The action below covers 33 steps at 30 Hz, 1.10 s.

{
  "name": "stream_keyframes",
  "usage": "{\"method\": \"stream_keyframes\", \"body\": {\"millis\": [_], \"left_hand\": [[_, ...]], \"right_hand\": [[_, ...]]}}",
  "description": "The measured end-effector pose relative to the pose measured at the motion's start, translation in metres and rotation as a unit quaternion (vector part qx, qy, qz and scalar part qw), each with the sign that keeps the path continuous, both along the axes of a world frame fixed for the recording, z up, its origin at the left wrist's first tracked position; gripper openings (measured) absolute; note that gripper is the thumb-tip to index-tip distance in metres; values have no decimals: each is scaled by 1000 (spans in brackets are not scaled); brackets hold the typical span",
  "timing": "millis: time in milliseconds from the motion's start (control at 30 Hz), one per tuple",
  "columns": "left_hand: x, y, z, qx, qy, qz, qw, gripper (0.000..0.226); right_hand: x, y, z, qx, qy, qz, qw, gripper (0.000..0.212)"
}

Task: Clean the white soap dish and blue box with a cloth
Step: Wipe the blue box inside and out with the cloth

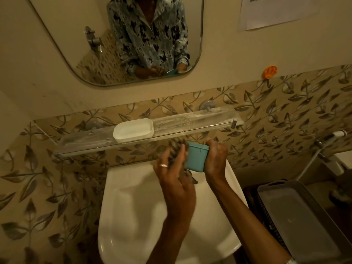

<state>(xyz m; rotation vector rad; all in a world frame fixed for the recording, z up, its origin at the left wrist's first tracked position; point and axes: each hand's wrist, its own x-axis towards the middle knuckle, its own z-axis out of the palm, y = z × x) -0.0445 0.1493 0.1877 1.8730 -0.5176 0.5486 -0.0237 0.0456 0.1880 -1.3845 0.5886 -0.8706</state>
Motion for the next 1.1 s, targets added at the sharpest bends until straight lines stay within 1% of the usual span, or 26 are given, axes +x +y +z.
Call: {"method": "stream_keyframes", "body": {"millis": [100,133,200,267,300,367,400,433,500,567,600,633,700,767,833,900,933,1000,1067,1100], "left_hand": [[-25,-10,-5,42,-59,-37,997,35],[-24,-12,-6,58,-77,-32,995,35],[-12,-12,-4,73,-83,-10,994,36],[3,-6,2,63,-63,14,996,46],[11,-2,5,39,-31,25,998,48],[20,1,8,-2,31,49,998,49],[18,-1,11,-10,35,51,998,51],[10,-5,11,-4,16,43,999,51],[-12,-14,8,42,-50,6,998,43],[-28,-19,5,91,-91,-20,991,37],[-27,-19,4,101,-97,-22,990,37],[-21,-18,3,103,-98,-15,990,37],[-7,-11,2,104,-90,3,990,41],[4,-4,3,79,-72,11,994,47],[11,0,6,16,-5,29,999,49],[12,0,4,-17,45,47,998,49],[6,-3,4,-18,43,42,998,49],[-15,-12,-1,22,-13,3,1000,46],[-36,-18,-5,65,-56,-36,996,42],[-38,-17,-5,76,-67,-46,994,39]], "right_hand": [[4,4,-2,-82,-34,37,995,43],[5,4,-3,-91,-44,45,994,41],[4,4,0,-60,-47,39,996,41],[2,6,4,-10,-19,14,1000,43],[3,8,6,7,-9,10,1000,43],[6,9,7,12,3,6,1000,38],[8,10,9,8,4,-1,1000,37],[8,9,9,1,0,-3,1000,36],[6,8,-2,-22,-14,16,1000,33],[-2,10,-10,-15,-15,57,998,20],[-5,10,-9,-16,-21,63,998,21],[-6,8,-7,-23,-34,54,998,29],[-4,7,3,-8,-41,20,999,41],[-2,8,10,35,-20,-1,999,41],[-2,7,9,70,11,-9,997,39],[-2,8,5,76,17,-15,997,40],[-1,8,5,70,15,-19,997,41],[-1,6,-1,42,3,3,999,40],[-5,7,-8,46,-23,66,996,32],[-7,7,-9,31,-21,72,997,29]]}}
